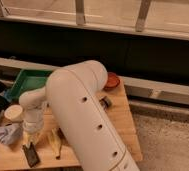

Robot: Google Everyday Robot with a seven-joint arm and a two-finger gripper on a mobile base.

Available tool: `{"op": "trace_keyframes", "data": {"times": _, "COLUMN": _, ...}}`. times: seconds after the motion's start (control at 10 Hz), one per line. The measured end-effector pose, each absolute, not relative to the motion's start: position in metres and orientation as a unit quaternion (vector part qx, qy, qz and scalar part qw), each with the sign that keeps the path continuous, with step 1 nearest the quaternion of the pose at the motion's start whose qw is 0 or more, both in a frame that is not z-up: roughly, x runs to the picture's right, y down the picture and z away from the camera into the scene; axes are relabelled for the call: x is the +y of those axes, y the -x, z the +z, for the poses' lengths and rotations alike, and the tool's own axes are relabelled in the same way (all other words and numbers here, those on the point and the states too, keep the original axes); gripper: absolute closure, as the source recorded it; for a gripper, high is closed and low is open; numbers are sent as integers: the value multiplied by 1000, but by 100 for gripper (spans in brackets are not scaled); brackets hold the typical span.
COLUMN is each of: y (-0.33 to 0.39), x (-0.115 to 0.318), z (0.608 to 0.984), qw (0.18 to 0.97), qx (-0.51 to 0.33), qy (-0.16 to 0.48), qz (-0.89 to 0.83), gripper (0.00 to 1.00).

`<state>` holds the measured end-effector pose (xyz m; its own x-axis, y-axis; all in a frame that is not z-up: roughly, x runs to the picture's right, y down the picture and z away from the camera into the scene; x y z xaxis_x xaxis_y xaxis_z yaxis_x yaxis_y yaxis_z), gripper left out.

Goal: Place eraser in table surface

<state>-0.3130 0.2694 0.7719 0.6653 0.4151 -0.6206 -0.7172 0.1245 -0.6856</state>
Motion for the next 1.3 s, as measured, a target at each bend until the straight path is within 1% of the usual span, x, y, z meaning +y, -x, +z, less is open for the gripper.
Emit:
{"op": "trace_keyframes", "data": {"times": 0.2, "y": 310, "x": 267, "z": 771, "qw": 738, "qx": 138, "qy": 535, "qz": 388, "gripper": 100}}
{"op": "trace_keyframes", "data": {"times": 0.3, "y": 303, "x": 258, "z": 770, "qw": 743, "qx": 131, "qy": 523, "qz": 395, "gripper": 100}}
{"op": "trace_keyframes", "data": {"times": 0.6, "y": 275, "x": 205, "z": 746, "qw": 751, "qx": 98, "qy": 487, "qz": 435, "gripper": 100}}
{"op": "trace_keyframes", "data": {"times": 0.7, "y": 266, "x": 191, "z": 741, "qw": 752, "qx": 90, "qy": 477, "qz": 446, "gripper": 100}}
{"op": "trace_keyframes", "data": {"times": 0.8, "y": 252, "x": 167, "z": 738, "qw": 751, "qx": 75, "qy": 461, "qz": 466, "gripper": 100}}
{"op": "trace_keyframes", "data": {"times": 1.0, "y": 235, "x": 145, "z": 744, "qw": 745, "qx": 64, "qy": 446, "qz": 491, "gripper": 100}}
{"op": "trace_keyframes", "data": {"times": 1.3, "y": 211, "x": 112, "z": 772, "qw": 726, "qx": 67, "qy": 435, "qz": 529, "gripper": 100}}
